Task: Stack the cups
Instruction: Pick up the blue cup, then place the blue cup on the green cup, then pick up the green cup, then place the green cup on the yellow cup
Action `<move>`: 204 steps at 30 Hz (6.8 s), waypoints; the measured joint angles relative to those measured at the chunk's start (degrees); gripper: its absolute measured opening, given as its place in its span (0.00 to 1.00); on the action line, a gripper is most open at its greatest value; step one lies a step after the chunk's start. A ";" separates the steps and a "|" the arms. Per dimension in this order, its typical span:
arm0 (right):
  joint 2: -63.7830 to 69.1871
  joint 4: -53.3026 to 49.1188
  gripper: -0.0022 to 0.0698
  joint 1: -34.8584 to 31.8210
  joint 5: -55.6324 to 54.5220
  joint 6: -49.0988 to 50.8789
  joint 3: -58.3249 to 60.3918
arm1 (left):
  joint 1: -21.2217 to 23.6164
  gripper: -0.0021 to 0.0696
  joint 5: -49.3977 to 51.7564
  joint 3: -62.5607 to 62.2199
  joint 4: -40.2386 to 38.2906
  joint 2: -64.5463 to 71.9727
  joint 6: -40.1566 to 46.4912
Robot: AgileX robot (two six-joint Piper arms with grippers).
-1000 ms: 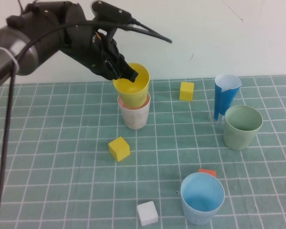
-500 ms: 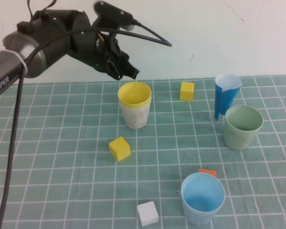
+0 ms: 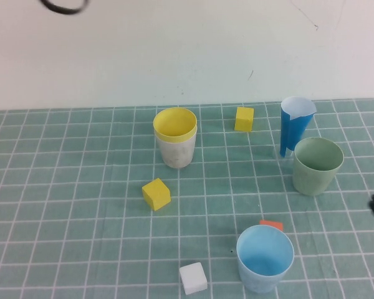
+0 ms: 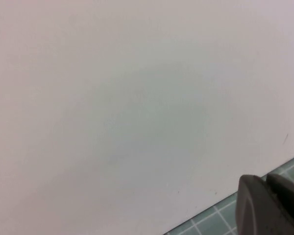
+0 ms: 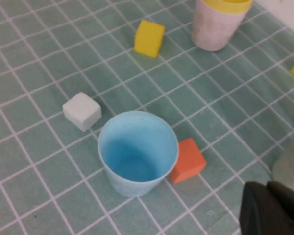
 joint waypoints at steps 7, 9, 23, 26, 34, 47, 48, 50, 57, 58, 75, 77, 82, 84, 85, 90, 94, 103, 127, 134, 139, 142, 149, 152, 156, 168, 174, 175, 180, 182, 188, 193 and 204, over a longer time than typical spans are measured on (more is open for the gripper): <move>13.70 -5.23 0.03 8.54 -1.24 0.11 -5.94 | 0.10 0.03 0.47 15.16 -2.14 -16.53 -0.81; 18.37 -7.19 0.03 10.39 -1.11 0.11 -8.32 | 0.10 0.03 0.47 21.73 -2.52 -21.48 -0.94; 38.37 -11.61 0.40 15.28 2.11 0.11 -20.31 | 0.10 0.03 -7.86 53.85 -4.77 -45.15 -1.32; 40.96 -11.04 0.58 15.28 1.86 0.11 -21.10 | 0.10 0.03 -7.90 56.05 -4.77 -48.03 -1.32; 45.73 -10.02 0.67 15.28 1.75 0.11 -21.72 | 0.10 0.03 -8.17 57.13 -4.77 -50.15 -1.32; 50.46 -9.10 0.07 15.28 5.82 2.20 -27.74 | 0.10 0.03 -8.60 57.13 -2.34 -50.15 -1.32; 50.46 -9.27 0.06 15.28 7.25 3.20 -29.61 | 0.10 0.03 -8.60 57.13 -2.34 -50.15 -1.32; 50.03 -11.29 0.06 15.28 9.19 5.97 -33.48 | 0.10 0.03 -8.60 57.13 -2.08 -50.15 -1.32; 46.94 -32.07 0.06 14.78 17.04 25.04 -50.51 | 0.10 0.03 -8.12 57.13 -1.62 -50.15 -1.32; 46.68 -36.03 0.06 14.73 17.92 27.37 -52.09 | 0.10 0.03 -8.07 57.13 -1.45 -50.15 -1.32; 53.11 -45.98 0.06 9.32 11.84 37.25 -53.72 | 0.10 0.03 -7.54 57.13 0.41 -50.15 -1.42; 54.10 -44.06 0.06 8.50 11.73 36.76 -53.72 | 0.10 0.03 -7.54 57.13 0.41 -50.15 -1.42; 55.88 -40.26 0.15 8.05 11.26 34.69 -53.72 | 0.10 0.03 -7.50 57.13 0.41 -50.15 -1.42; 56.28 -39.20 0.25 8.05 11.26 34.69 -53.72 | 0.10 0.03 -7.50 57.13 0.41 -50.15 -1.42; 56.55 -38.98 0.30 8.05 11.40 34.69 -53.72 | 0.10 0.03 -7.50 57.13 0.41 -50.15 -1.42; 58.08 -39.45 0.48 8.05 12.39 34.69 -53.91 | 0.10 0.03 -6.66 57.13 0.41 -50.15 -1.42; 59.77 -41.24 0.51 8.05 12.39 34.69 -53.91 | 0.10 0.03 -5.87 57.13 0.41 -50.15 -1.42; 63.91 -44.05 0.52 8.02 12.51 35.16 -53.91 | 0.10 0.03 -4.22 57.13 0.41 -50.15 -1.42; 65.68 -42.55 0.52 7.54 24.60 35.89 -68.54 | 0.10 0.03 -2.94 57.13 0.41 -50.15 -2.64; 69.56 -41.96 0.52 5.86 24.96 35.90 -68.54 | 0.10 0.03 -2.50 57.13 0.41 -50.15 -2.64; 70.89 -40.47 0.43 5.74 25.06 35.39 -68.54 | 0.10 0.03 -2.25 57.13 0.41 -50.15 -2.73; 71.24 -40.28 0.24 5.74 25.06 35.00 -68.54 | 0.10 0.03 -1.90 57.13 0.41 -50.15 -2.73; 71.24 -39.44 0.07 5.74 25.06 34.79 -68.54 | 0.10 0.03 -0.98 57.13 0.41 -50.15 -2.51; 70.32 -37.57 0.07 5.74 25.06 34.79 -68.54 | 0.10 0.03 -0.38 57.13 0.41 -50.15 -1.97; 65.27 -34.22 0.07 5.74 25.06 34.79 -68.54 | 0.10 0.03 0.65 57.13 0.30 -50.15 -1.73; 54.29 -23.94 0.07 17.03 18.02 30.71 -70.35 | 0.10 0.03 0.46 57.13 0.32 -50.15 -1.61; 63.22 -24.56 0.07 20.75 10.36 30.59 -75.41 | 0.10 0.03 0.52 57.13 1.08 -50.15 -1.61; 64.48 -25.09 0.07 20.86 9.95 30.74 -76.58 | 0.10 0.03 0.64 57.13 1.08 -50.15 -1.61; 71.51 -27.95 0.07 20.86 9.46 31.76 -84.42 | 0.10 0.03 0.86 57.13 1.08 -50.15 -1.61; 73.97 -28.52 0.07 20.86 9.46 31.85 -86.96 | 0.10 0.03 0.86 57.13 1.08 -50.15 -1.61; 77.92 -28.77 0.07 20.97 10.10 31.48 -89.94 | 0.10 0.03 1.33 57.13 1.08 -50.15 -1.61; 78.88 -28.90 0.07 20.97 10.83 31.25 -90.30 | 0.10 0.03 1.83 57.13 1.08 -50.15 -1.61; 79.21 -28.49 0.49 20.97 11.07 31.49 -90.38 | 0.10 0.03 0.26 57.13 1.44 -50.51 -3.58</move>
